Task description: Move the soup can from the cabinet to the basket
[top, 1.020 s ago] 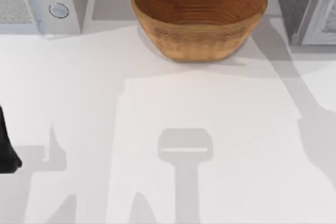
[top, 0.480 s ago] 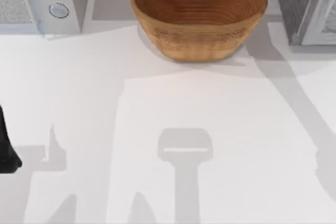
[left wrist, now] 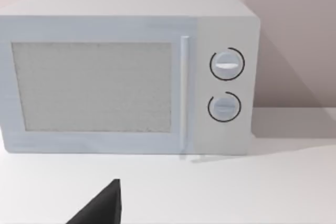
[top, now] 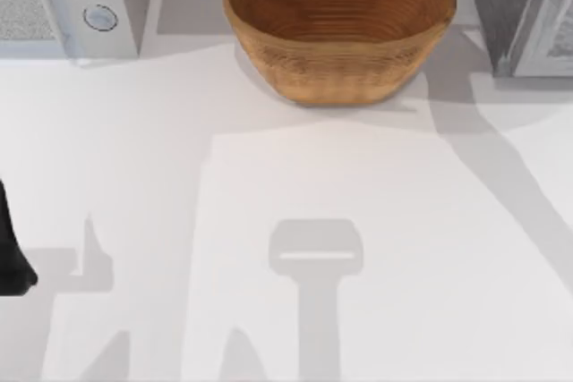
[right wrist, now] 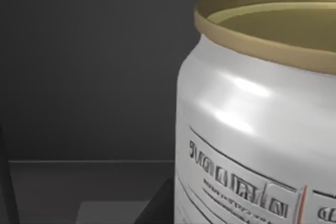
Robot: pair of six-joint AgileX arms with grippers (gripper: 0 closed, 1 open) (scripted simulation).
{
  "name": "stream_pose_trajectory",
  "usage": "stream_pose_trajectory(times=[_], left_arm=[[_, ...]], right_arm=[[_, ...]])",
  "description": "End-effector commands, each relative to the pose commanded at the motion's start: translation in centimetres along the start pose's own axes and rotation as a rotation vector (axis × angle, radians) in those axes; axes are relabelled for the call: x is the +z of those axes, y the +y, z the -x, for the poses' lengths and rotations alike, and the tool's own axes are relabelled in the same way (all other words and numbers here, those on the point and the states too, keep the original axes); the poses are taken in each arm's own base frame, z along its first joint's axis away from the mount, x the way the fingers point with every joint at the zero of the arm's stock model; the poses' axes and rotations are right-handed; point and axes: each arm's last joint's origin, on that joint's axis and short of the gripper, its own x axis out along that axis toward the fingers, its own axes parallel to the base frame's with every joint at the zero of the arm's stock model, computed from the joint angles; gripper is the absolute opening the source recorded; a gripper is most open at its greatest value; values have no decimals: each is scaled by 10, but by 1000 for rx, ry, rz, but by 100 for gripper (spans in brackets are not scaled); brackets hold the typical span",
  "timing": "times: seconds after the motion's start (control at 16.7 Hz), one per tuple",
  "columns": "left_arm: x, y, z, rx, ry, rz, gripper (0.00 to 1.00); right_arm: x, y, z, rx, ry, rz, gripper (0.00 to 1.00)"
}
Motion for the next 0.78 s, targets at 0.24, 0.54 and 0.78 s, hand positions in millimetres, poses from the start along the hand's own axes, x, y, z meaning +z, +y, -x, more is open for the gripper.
stream_pose_trajectory(times=[0.24, 0.54, 0.78], left_arm=[[0, 0, 0, 0, 0, 0, 100], [0, 0, 0, 0, 0, 0, 100], [0, 0, 0, 0, 0, 0, 100]], right_arm=[[-2, -4, 1, 8, 0, -4, 0], [-23, -33, 20, 64, 6, -12, 0], [-78, -62, 44, 104, 50, -6, 0]])
